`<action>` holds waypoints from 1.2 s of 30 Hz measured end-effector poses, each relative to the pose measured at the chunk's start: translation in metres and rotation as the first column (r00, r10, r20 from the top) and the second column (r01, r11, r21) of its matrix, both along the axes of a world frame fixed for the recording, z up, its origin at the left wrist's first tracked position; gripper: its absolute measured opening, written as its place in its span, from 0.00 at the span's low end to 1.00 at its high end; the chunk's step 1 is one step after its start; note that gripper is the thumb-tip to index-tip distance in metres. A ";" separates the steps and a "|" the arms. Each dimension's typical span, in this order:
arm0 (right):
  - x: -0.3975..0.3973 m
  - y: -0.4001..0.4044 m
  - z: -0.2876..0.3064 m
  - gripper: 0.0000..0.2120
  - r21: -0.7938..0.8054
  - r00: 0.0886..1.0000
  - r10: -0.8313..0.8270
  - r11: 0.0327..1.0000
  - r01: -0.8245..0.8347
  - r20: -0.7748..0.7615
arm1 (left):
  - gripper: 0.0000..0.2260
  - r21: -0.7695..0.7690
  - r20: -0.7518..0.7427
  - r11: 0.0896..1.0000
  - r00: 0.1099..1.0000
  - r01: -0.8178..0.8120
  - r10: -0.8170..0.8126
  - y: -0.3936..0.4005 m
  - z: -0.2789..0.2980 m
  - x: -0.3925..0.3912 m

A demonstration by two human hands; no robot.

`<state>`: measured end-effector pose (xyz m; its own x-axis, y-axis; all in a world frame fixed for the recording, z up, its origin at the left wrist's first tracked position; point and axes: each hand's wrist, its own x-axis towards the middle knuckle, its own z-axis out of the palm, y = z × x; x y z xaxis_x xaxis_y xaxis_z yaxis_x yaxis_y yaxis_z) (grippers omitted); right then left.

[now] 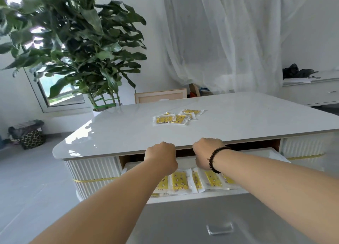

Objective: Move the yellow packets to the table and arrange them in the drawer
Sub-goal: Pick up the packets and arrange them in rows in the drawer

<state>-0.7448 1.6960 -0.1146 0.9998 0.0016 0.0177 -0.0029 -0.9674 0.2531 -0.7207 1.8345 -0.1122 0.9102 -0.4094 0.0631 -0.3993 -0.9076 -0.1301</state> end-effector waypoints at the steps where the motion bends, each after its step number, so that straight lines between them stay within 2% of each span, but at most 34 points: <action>1: 0.001 -0.002 0.003 0.09 0.032 0.999 -0.027 0.999 0.026 0.022 | 0.04 -0.014 0.026 1.000 1.000 0.010 -0.010 0.000 0.005 0.001; 4: 0.011 -0.014 0.011 0.10 0.163 0.991 -0.101 0.983 0.086 0.090 | 0.08 -0.066 0.082 0.997 0.996 0.025 -0.019 0.001 0.011 0.010; 8: 0.037 -0.040 0.014 0.03 0.421 0.957 -0.239 0.894 0.152 0.162 | 0.14 -0.228 0.091 0.972 0.995 0.062 -0.042 0.001 0.002 0.041; 11: 0.069 -0.057 0.005 0.07 0.543 0.927 -0.326 0.820 0.179 0.187 | 0.22 -0.386 0.012 0.919 0.997 0.073 -0.074 -0.002 -0.010 0.073; 15: 0.119 -0.075 -0.014 0.15 0.613 0.906 -0.354 0.777 0.145 0.234 | 0.30 -0.538 -0.122 0.843 0.989 0.006 -0.085 -0.015 -0.029 0.124; 17: 0.147 -0.082 -0.023 0.17 0.633 0.894 -0.372 0.761 0.140 0.249 | 0.32 -0.547 -0.135 0.837 0.989 -0.026 -0.057 -0.022 -0.038 0.152; 20: 0.192 -0.090 -0.036 0.20 0.615 0.883 -0.390 0.772 0.160 0.261 | 0.33 -0.569 -0.079 0.822 0.997 -0.025 -0.025 -0.035 -0.049 0.196; 24: 0.252 -0.096 -0.042 0.19 0.646 0.837 -0.432 0.752 0.129 0.336 | 0.31 -0.595 -0.034 0.803 0.999 -0.035 0.019 -0.053 -0.052 0.259; 27: 0.287 -0.099 -0.043 0.21 0.628 0.853 -0.376 0.774 0.075 0.362 | 0.32 -0.558 -0.013 0.828 0.998 -0.060 0.064 -0.068 -0.049 0.297; 29: 0.306 -0.104 -0.043 0.23 0.624 0.902 -0.324 0.777 0.080 0.287 | 0.34 -0.481 -0.042 0.871 0.995 -0.100 0.091 -0.076 -0.048 0.313; 33: 0.328 -0.113 -0.046 0.28 0.578 0.965 -0.262 0.791 0.201 0.023 | 0.35 -0.304 -0.116 0.943 0.988 -0.134 0.103 -0.080 -0.047 0.325; 36: 0.324 -0.110 -0.051 0.27 0.549 0.970 -0.243 0.809 0.212 -0.018 | 0.33 -0.287 -0.107 0.952 0.991 -0.111 0.083 -0.078 -0.050 0.320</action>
<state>-0.4210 1.5855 -0.1659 0.9681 -0.2506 -0.0021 -0.2381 -0.9172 -0.3194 -0.4008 1.7568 -0.1620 0.9521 -0.2952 0.0802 -0.3051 -0.9354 0.1789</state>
